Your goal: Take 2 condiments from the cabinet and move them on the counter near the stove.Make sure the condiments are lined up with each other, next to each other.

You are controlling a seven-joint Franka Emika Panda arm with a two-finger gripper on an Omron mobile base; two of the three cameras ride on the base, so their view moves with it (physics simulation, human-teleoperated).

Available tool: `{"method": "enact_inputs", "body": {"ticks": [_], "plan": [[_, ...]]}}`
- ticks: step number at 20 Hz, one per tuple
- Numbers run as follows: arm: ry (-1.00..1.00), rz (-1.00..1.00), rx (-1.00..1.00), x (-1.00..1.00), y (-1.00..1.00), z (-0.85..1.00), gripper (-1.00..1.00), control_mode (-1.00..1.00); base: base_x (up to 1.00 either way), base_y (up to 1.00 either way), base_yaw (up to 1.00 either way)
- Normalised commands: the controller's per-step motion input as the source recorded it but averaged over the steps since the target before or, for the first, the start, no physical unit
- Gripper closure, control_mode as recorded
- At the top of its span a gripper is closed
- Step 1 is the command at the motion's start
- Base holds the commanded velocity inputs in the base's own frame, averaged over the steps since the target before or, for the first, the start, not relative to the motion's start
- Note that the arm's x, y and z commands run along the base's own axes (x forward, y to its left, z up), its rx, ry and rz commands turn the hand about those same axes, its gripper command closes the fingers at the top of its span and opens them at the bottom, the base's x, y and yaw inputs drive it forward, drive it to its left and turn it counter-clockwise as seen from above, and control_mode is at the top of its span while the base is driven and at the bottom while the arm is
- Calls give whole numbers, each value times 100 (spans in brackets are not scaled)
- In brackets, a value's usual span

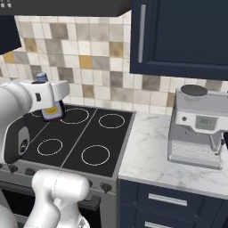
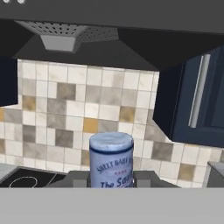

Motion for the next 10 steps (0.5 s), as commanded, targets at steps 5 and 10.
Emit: {"method": "enact_inputs", "body": {"ticks": [5, 10], "plan": [[0, 0, 0, 0, 0, 0, 100, 100, 60, 0, 0], [0, 0, 0, 0, 0, 0, 100, 100, 23, 0, 0]]}}
